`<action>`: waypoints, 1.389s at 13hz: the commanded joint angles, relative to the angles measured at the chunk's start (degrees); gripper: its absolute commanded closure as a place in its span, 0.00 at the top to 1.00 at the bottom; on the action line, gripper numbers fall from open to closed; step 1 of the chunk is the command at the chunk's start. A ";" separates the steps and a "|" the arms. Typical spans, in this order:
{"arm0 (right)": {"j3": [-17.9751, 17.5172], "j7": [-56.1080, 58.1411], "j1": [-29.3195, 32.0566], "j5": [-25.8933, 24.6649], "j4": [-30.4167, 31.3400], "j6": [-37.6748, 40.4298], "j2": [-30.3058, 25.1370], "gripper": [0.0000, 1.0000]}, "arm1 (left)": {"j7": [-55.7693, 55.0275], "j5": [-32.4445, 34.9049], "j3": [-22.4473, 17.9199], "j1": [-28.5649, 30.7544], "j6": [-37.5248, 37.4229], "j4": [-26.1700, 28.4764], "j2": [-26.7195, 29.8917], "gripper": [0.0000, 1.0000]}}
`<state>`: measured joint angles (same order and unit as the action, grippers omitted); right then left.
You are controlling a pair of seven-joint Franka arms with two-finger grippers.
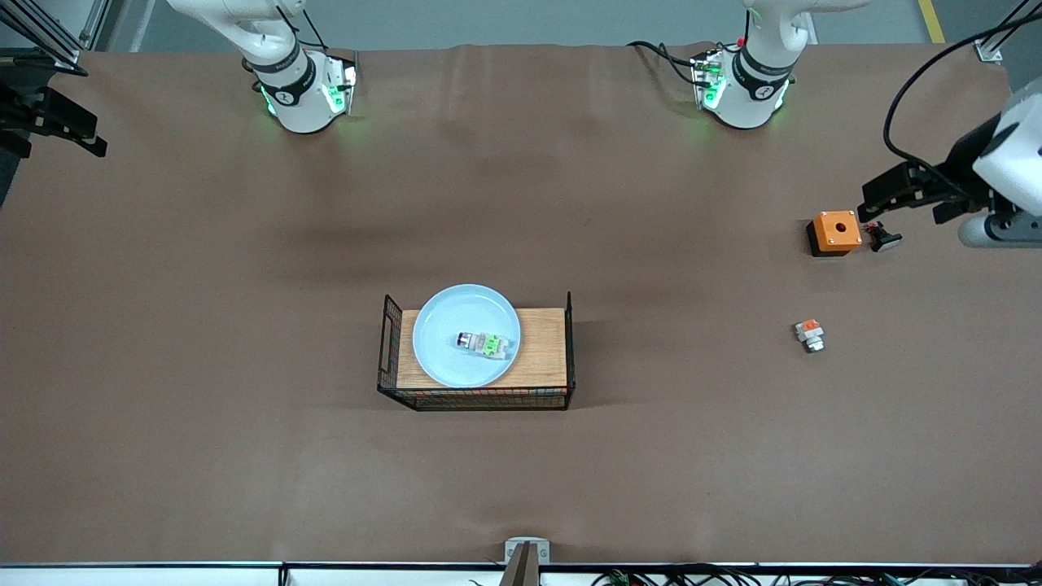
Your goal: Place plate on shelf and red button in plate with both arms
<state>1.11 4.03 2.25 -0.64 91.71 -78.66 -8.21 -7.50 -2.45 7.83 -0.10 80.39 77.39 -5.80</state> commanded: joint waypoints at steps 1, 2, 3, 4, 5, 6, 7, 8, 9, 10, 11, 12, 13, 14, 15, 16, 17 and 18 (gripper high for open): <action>-0.15 -1.04 -0.32 -0.86 -1.36 0.96 0.73 1.00 | 0.11 1.31 0.16 0.28 6.35 12.85 9.30 1.00; -0.15 -1.04 -0.32 -0.25 -1.36 0.96 0.73 1.00 | 0.20 1.40 0.25 0.28 8.19 15.22 10.97 1.00; -0.23 -0.95 -0.49 -0.15 -1.36 0.96 0.73 1.00 | 0.55 1.40 0.25 0.11 8.64 15.68 11.51 1.00; -0.23 -1.04 -1.10 -0.15 -1.45 0.96 0.73 1.00 | 0.64 1.57 0.34 0.10 8.91 15.51 11.52 1.00; -0.23 -1.13 -1.89 -0.50 -1.97 0.96 0.73 1.00 | 0.82 1.66 0.34 -0.07 8.82 15.08 11.60 1.00; -0.23 -1.13 -1.99 -0.50 -2.06 0.96 0.73 1.00 | 1.69 1.66 0.43 0.02 8.82 15.07 11.69 1.00; -0.15 -1.13 -1.90 -0.42 -2.06 0.96 0.73 1.00 | 2.22 1.66 0.34 -0.07 8.56 15.07 11.69 1.00; -0.23 -1.13 -1.99 -0.33 -2.06 1.05 0.73 1.00 | 2.23 1.66 0.34 -0.07 8.21 15.07 11.69 1.00; -0.23 -1.13 -2.08 -0.24 -2.50 0.96 0.73 1.00 | 2.23 1.66 0.34 -0.07 8.12 15.07 11.95 1.00; -0.23 -1.13 -2.08 -0.15 -3.02 0.96 0.73 1.00 | 2.66 1.66 0.34 0.02 8.21 15.25 12.13 1.00; -0.23 -1.04 -2.08 -0.07 -3.12 0.88 0.73 1.00 | 2.75 1.75 0.34 -0.07 8.21 15.25 12.13 1.00; -0.23 -1.04 -2.08 -0.15 -3.29 0.87 0.73 1.00 | 2.75 2.19 0.43 -0.07 8.21 15.33 12.13 1.00; -0.23 -1.04 -1.99 -0.07 -3.47 0.87 0.73 1.00 | 2.75 2.89 0.52 -0.07 8.21 15.34 12.22 1.00; -0.23 -1.13 -2.08 -0.07 -3.90 0.79 0.73 1.00 | 2.75 2.89 0.95 -0.07 8.21 15.34 12.22 1.00; -0.15 -1.13 -2.08 -0.07 -4.26 0.79 0.73 1.00 | 2.75 2.89 0.96 -0.07 8.21 15.34 12.31 1.00; -0.23 -1.21 -2.08 -0.07 -4.26 0.87 0.73 1.00 | 2.75 2.89 0.96 -0.07 8.21 15.34 12.48 1.00; -0.23 -1.13 -2.08 -0.07 -4.26 0.87 0.73 1.00 | 2.75 2.89 1.04 -0.07 8.21 15.34 12.48 1.00; -0.23 -1.13 -2.08 -0.07 -4.26 0.87 0.73 1.00 | 2.84 2.89 1.04 -0.07 8.21 15.42 12.57 1.00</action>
<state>0.92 3.83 0.45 -0.62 88.97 -78.66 -8.10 -5.64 -1.05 8.62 -0.13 88.01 91.26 5.01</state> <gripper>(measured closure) 0.000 0.000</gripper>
